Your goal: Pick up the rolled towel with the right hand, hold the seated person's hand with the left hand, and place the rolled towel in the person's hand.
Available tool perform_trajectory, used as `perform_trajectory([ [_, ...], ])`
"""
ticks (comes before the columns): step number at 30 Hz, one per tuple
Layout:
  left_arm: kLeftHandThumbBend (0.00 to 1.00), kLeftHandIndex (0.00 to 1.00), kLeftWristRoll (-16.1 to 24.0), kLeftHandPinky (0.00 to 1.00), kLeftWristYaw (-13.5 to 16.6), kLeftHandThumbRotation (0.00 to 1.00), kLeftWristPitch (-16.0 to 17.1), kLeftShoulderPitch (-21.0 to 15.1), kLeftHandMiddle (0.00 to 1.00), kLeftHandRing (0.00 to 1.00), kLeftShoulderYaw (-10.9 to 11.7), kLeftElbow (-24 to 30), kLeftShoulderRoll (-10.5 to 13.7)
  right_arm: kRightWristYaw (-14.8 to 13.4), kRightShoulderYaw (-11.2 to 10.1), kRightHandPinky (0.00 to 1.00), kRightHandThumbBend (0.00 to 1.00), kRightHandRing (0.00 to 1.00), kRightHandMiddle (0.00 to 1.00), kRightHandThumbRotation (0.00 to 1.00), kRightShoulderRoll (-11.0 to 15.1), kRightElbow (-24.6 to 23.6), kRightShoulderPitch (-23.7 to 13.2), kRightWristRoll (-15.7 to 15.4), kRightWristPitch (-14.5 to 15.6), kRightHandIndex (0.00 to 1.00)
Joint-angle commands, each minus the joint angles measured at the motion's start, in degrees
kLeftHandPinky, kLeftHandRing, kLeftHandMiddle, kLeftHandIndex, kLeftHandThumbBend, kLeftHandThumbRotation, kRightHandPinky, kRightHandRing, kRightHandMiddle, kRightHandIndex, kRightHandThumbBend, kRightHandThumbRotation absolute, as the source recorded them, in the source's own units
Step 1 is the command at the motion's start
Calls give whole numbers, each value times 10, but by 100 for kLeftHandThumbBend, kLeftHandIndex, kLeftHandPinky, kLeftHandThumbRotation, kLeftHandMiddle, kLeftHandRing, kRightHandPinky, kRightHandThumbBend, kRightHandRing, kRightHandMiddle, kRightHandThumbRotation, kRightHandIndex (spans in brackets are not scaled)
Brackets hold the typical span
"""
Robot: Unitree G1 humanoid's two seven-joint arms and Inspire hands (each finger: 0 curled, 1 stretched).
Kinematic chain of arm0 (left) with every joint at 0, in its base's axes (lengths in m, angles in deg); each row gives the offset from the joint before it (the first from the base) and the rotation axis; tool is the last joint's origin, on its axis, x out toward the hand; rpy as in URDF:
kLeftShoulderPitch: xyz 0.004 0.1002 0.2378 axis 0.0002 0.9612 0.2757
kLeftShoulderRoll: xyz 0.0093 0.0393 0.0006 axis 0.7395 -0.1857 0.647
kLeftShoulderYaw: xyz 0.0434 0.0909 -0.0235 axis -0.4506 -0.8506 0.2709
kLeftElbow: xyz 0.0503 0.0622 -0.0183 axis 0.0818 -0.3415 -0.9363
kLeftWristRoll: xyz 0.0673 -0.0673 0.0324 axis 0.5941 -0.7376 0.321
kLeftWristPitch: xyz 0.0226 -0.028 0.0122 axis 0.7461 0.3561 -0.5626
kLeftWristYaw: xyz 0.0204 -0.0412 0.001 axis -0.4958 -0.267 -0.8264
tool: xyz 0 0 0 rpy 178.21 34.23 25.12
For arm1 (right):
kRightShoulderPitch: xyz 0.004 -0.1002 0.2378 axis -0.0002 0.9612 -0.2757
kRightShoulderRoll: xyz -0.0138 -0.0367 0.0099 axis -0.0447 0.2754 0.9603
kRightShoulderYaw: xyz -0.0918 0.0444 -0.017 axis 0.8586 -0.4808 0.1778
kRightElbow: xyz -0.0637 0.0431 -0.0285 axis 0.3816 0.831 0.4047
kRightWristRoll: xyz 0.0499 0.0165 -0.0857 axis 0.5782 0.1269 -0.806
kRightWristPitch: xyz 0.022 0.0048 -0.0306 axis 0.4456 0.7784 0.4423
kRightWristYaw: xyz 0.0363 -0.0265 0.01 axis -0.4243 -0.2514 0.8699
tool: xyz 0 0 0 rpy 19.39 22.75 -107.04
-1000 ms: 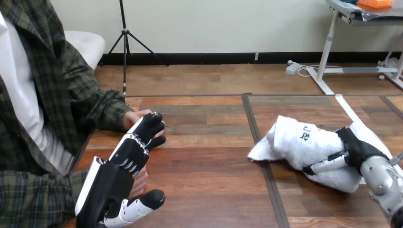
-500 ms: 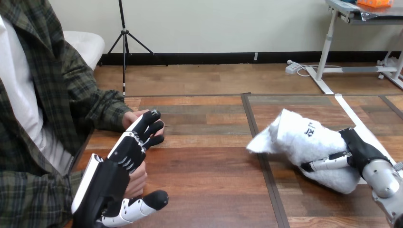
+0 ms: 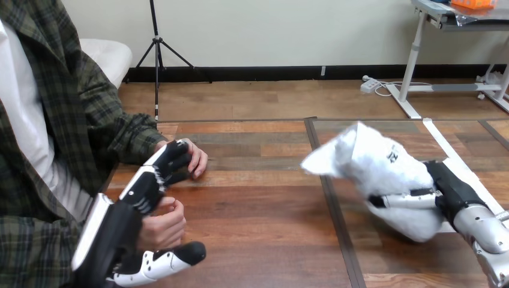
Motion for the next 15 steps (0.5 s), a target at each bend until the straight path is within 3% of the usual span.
perform_trajectory([
  [1,100,91,62,83,33,56,43,-30,92,90,40,6,25,26,-36,14,70,18,24,0,-11,-75,-18,44,-22,24],
  [8,100,93,146,84,78,59,57,-31,94,92,78,3,50,69,-57,11,67,15,22,0,-20,-130,12,86,-15,23],
  [15,100,95,177,85,103,57,46,-28,96,94,93,6,78,85,-62,10,66,14,21,0,-26,-179,41,102,-14,22],
])
